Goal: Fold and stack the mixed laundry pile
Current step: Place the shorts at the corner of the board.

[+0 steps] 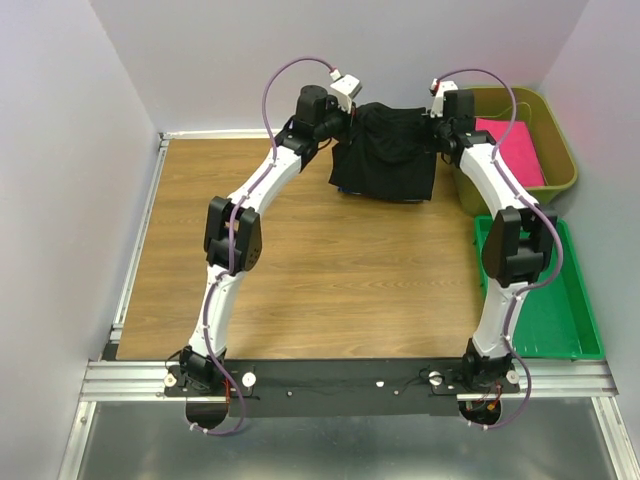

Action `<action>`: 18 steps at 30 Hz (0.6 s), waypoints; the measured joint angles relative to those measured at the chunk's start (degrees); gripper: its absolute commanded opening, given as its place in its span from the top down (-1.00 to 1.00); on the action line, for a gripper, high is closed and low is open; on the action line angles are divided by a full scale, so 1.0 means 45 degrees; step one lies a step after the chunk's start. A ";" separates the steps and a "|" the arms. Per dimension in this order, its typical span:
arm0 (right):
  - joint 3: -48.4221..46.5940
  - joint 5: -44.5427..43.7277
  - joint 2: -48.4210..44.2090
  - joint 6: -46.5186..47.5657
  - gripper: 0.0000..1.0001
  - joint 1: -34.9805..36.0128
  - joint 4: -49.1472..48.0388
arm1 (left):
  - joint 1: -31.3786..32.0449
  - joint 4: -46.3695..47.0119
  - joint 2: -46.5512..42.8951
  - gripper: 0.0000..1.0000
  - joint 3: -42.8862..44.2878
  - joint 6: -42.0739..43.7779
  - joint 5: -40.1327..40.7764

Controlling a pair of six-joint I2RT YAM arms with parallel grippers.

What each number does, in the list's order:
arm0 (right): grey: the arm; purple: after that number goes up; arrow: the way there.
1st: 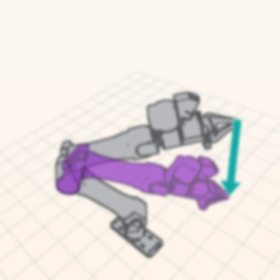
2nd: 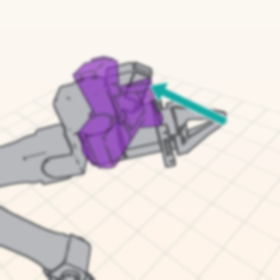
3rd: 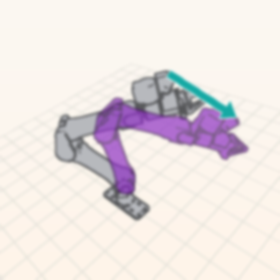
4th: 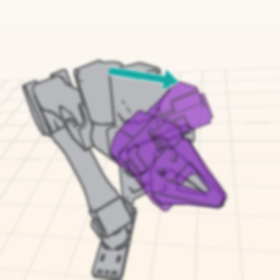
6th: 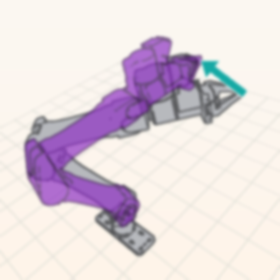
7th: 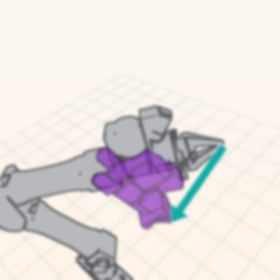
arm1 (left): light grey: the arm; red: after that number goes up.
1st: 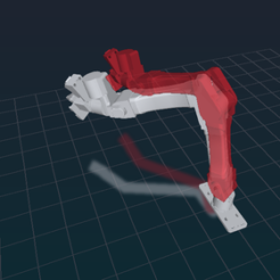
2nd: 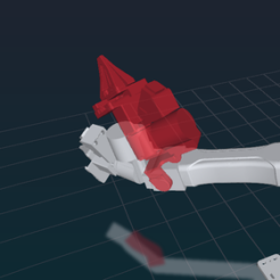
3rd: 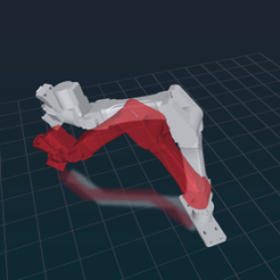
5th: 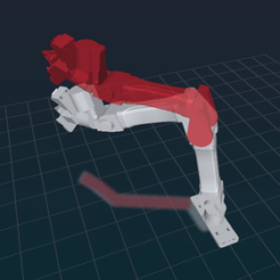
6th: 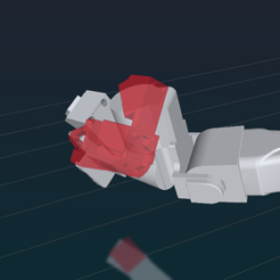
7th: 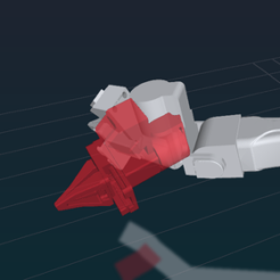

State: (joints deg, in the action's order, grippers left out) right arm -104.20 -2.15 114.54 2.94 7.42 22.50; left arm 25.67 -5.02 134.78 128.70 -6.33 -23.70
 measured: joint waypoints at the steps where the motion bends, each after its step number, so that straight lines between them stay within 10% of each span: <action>1: -0.0039 -0.0029 0.0078 0.0034 0.99 0.0000 -0.0063 | 0.0000 0.0058 0.0063 1.00 0.0034 -0.0034 0.0015; 18: -0.2399 -0.0398 0.2968 0.0661 0.99 -0.0010 -0.0787 | -0.0092 0.1710 0.1753 1.00 0.0729 -0.0238 0.0622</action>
State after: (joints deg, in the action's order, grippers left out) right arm -115.00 -3.95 127.90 5.91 7.38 18.96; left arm 25.26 2.68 142.67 131.98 -7.40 -20.91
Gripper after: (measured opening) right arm 0.017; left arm 0.012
